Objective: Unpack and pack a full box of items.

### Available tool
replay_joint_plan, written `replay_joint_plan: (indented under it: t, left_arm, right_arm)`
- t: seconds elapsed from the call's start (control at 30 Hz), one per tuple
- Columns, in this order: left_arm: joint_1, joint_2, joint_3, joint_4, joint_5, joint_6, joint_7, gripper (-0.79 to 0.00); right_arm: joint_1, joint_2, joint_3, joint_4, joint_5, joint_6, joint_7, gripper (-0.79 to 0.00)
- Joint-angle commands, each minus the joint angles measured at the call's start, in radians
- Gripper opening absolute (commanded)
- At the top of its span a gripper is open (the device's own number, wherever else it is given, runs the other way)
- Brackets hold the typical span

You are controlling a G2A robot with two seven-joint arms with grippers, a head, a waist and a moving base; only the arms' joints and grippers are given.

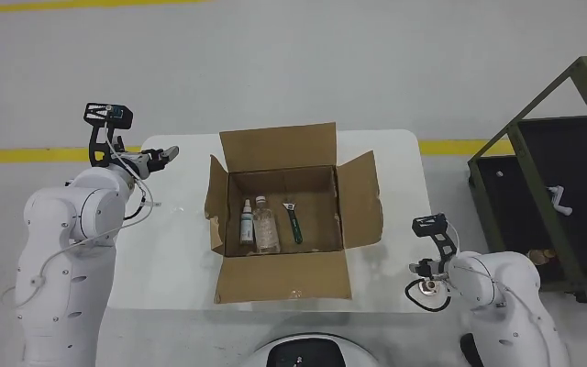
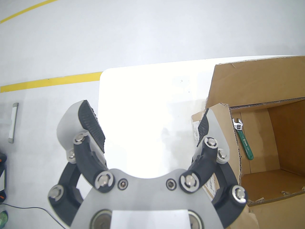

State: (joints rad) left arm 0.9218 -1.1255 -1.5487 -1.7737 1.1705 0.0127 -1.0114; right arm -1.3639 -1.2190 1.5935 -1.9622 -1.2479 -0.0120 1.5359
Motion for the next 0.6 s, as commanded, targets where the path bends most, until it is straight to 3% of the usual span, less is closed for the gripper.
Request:
replay_joint_plan:
  t: [0.0,0.4,0.47,0.5,0.57]
  left_arm:
    - [0.000,0.000,0.000,0.000,0.000,0.000,0.000,0.000]
    - [0.000,0.000,0.000,0.000,0.000,0.000,0.000,0.000]
    - [0.000,0.000,0.000,0.000,0.000,0.000,0.000,0.000]
    - [0.000,0.000,0.000,0.000,0.000,0.000,0.000,0.000]
    - [0.000,0.000,0.000,0.000,0.000,0.000,0.000,0.000]
  right_arm:
    - [-0.006,0.000,-0.007,0.000,0.001,-0.006,-0.017,0.000]
    - [-0.044,0.012,0.004,0.008,-0.007,-0.062,0.000,0.000]
    - [-0.060,0.017,0.025,0.010,-0.007,-0.078,0.000,-0.219]
    - [-0.068,0.019,0.036,0.009,-0.003,-0.084,0.000,-0.416]
    - [-0.083,0.024,0.056,0.013,0.001,-0.099,0.000,-0.474]
